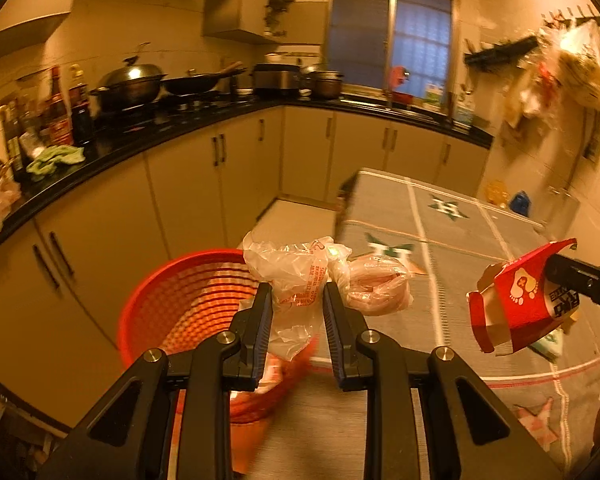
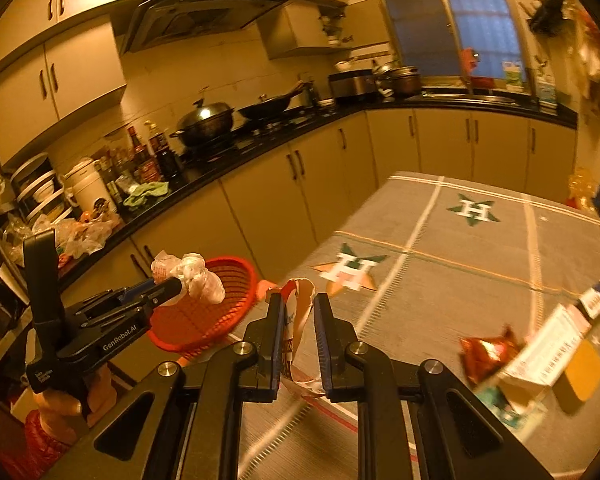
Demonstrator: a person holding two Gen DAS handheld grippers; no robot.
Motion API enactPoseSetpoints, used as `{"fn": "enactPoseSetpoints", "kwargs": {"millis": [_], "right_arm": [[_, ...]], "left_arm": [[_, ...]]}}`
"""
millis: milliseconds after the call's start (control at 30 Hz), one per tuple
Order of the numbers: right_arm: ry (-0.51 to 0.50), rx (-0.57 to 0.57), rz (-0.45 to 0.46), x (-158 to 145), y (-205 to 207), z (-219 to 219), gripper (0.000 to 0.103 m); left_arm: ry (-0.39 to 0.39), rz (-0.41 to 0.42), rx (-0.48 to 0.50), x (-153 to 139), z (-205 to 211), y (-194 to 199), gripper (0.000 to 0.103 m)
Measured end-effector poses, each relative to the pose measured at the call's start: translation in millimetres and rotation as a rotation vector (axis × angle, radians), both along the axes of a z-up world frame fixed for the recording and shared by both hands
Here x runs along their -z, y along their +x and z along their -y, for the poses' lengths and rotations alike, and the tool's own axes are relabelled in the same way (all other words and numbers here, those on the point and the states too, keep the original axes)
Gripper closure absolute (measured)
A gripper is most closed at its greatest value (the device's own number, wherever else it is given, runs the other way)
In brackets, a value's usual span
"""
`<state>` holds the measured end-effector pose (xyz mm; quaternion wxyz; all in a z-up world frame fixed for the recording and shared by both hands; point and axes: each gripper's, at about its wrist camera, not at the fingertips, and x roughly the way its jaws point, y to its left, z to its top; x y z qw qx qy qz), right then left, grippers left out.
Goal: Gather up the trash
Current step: 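Carry both items over the red basket and open both tools to drop them, then move both tools back to the table toward the red snack bag and boxes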
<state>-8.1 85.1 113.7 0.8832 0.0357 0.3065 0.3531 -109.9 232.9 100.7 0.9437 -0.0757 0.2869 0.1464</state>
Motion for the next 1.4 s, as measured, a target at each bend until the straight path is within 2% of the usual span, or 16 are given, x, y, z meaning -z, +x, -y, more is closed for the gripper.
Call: {"fn": "enactPoseSetpoints", "kwargs": {"millis": [367, 500, 767, 800, 867, 933, 1067, 1233, 1400], "right_arm": [[-0.009, -0.107, -0.061, 8, 27, -87, 0.087], [0.011, -0.131, -0.102, 12, 39, -112, 0.087], [0.005, -0.156, -0.125, 21, 51, -163, 0.086], [0.002, -0.158, -0.129, 24, 52, -169, 0.083], [-0.006, -0.161, -0.148, 31, 55, -178, 0.083], [-0.009, -0.169, -0.169, 36, 57, -183, 0.083], [-0.001, -0.17, -0.179, 38, 58, -179, 0.076], [-0.005, -0.151, -0.158, 31, 52, -163, 0.076], [-0.016, -0.109, -0.147, 29, 44, -138, 0.072]], "left_arm": [[-0.022, -0.065, -0.11, 29, -57, -5, 0.078], [-0.026, -0.09, -0.125, 40, -65, -4, 0.078], [-0.027, -0.118, -0.143, 52, -77, -1, 0.076], [-0.026, -0.121, -0.145, 52, -78, -1, 0.075], [-0.022, -0.126, -0.149, 53, -79, -1, 0.071], [-0.03, -0.122, -0.15, 52, -80, -2, 0.063], [-0.024, -0.114, -0.151, 51, -80, -2, 0.055], [-0.034, -0.105, -0.152, 47, -76, -5, 0.054], [-0.028, -0.088, -0.133, 39, -61, -8, 0.049]]}}
